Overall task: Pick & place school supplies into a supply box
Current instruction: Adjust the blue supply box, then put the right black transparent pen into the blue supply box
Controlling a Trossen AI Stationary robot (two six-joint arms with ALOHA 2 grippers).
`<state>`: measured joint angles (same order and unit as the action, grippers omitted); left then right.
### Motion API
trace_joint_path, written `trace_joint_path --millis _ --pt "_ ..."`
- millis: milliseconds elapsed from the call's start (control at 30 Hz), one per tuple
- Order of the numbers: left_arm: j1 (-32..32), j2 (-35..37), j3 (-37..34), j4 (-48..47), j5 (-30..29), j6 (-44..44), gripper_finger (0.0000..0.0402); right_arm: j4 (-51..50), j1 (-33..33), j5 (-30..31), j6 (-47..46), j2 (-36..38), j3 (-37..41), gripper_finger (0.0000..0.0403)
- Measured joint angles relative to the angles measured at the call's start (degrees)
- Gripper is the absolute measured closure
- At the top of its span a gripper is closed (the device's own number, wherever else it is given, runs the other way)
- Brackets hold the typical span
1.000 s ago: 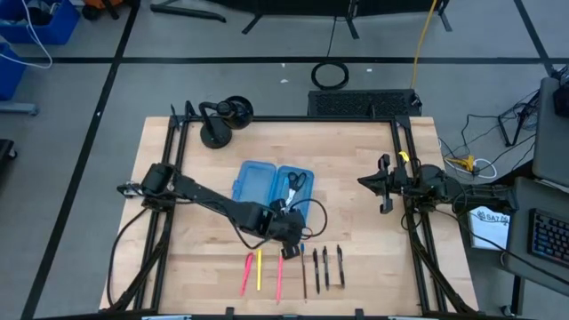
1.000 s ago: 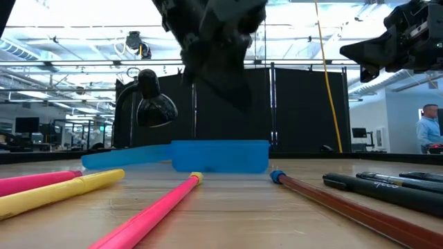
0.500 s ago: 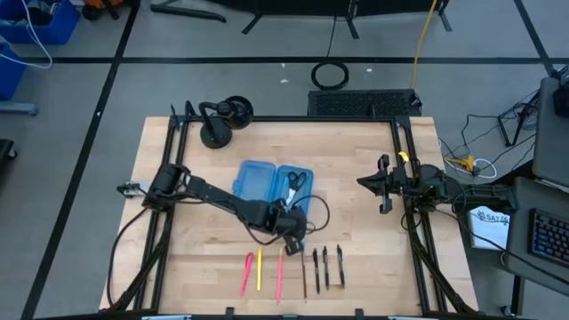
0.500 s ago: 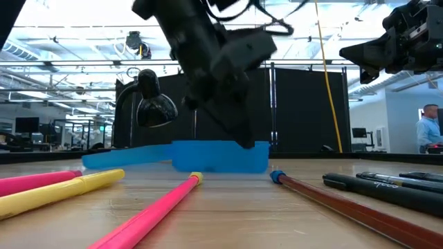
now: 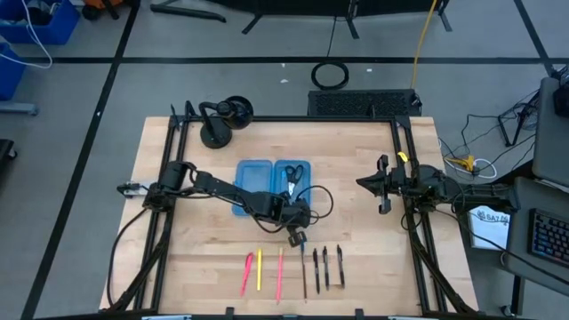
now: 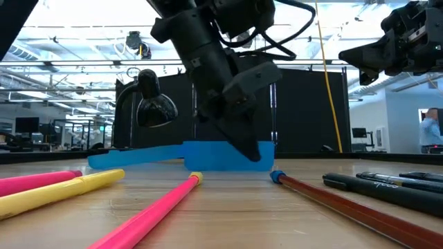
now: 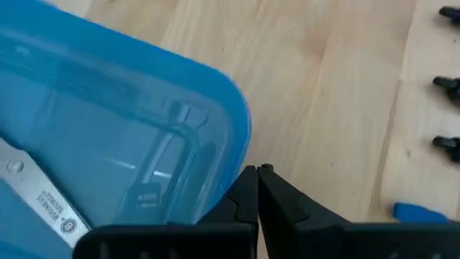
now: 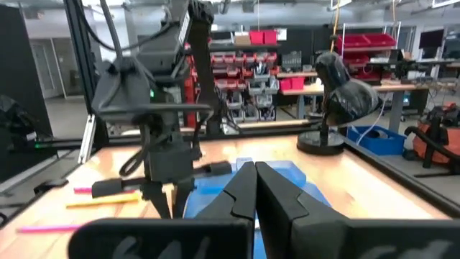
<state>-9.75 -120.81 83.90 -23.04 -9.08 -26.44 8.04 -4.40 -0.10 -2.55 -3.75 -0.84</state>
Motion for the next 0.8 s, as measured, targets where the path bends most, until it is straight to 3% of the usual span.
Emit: trace_joint_path --millis 200,333,433,533,667,800 --pt "-0.8 0.6 0.0 0.7 1.6 2.4 0.0393 0.1 0.0 0.0 0.2 -0.3 0.0 0.0403" --pt "-4.9 4.5 0.0 0.5 1.4 6.8 0.0398 0.1 0.0 0.0 0.2 -0.3 0.0 0.0403" --pt "-9.4 8.5 0.0 0.1 -2.9 13.8 0.0397 0.0 0.0 0.0 0.2 -0.3 0.0 0.0403" --pt "-13.8 13.9 -1.0 -0.7 -11.2 19.4 0.0399 0.4 0.0 0.0 0.2 -0.4 0.0 0.0403" --pt "-14.6 24.9 -8.0 3.0 -19.9 21.0 0.0399 0.3 0.0 -0.2 0.2 -0.5 0.0 0.0403" --pt "-13.6 36.8 -21.6 15.9 -20.5 24.5 0.0399 0.2 0.0 -0.2 0.2 -0.8 0.0 0.0403"
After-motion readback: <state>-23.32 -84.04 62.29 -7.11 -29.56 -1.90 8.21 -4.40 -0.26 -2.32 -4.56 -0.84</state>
